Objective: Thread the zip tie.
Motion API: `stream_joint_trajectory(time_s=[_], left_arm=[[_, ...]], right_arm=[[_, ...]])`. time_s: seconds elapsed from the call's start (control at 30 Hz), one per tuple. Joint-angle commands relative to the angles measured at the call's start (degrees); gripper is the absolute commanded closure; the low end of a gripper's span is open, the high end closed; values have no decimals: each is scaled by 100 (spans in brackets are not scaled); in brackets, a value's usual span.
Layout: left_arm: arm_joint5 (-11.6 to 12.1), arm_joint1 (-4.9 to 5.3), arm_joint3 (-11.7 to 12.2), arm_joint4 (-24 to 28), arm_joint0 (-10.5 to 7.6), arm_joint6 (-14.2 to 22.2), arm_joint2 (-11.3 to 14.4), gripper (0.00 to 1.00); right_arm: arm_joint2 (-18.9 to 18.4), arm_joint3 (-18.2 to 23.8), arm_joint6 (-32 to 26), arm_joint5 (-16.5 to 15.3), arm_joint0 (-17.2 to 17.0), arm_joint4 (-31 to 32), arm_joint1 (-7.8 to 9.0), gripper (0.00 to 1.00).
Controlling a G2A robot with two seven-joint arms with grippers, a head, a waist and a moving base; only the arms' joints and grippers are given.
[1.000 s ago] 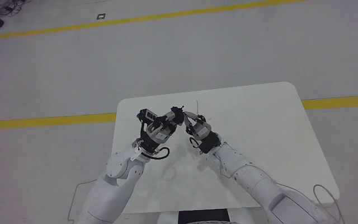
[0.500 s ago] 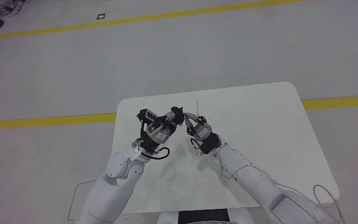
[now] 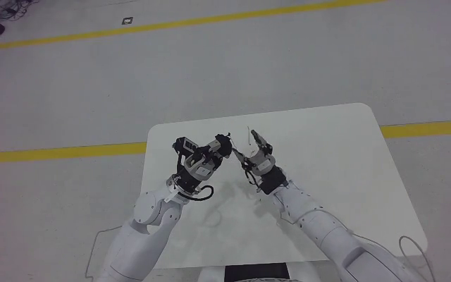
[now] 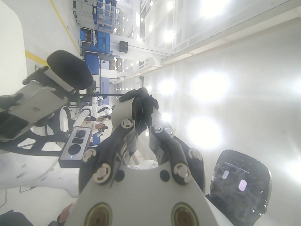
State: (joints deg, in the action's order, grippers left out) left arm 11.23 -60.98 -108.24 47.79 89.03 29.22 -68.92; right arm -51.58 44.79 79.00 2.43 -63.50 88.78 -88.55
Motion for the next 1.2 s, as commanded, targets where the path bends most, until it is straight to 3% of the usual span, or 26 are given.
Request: stream_joint_trajectory(time_s=[0.0, 0.37, 0.63, 1.17], left_arm=[[0, 0, 0, 0, 0, 0, 0, 100], [0, 0, 0, 0, 0, 0, 0, 100], [0, 0, 0, 0, 0, 0, 0, 100], [0, 0, 0, 0, 0, 0, 0, 100]], right_arm=[[-130, 133, 30, -44, -88, -86, 45, 0], [-1095, 1550, 26, -400, -867, -205, 423, 0], [-1639, 2625, -279, -473, -1421, -395, 580, 0], [-1732, 2742, -357, -462, -1508, -572, 588, 0]])
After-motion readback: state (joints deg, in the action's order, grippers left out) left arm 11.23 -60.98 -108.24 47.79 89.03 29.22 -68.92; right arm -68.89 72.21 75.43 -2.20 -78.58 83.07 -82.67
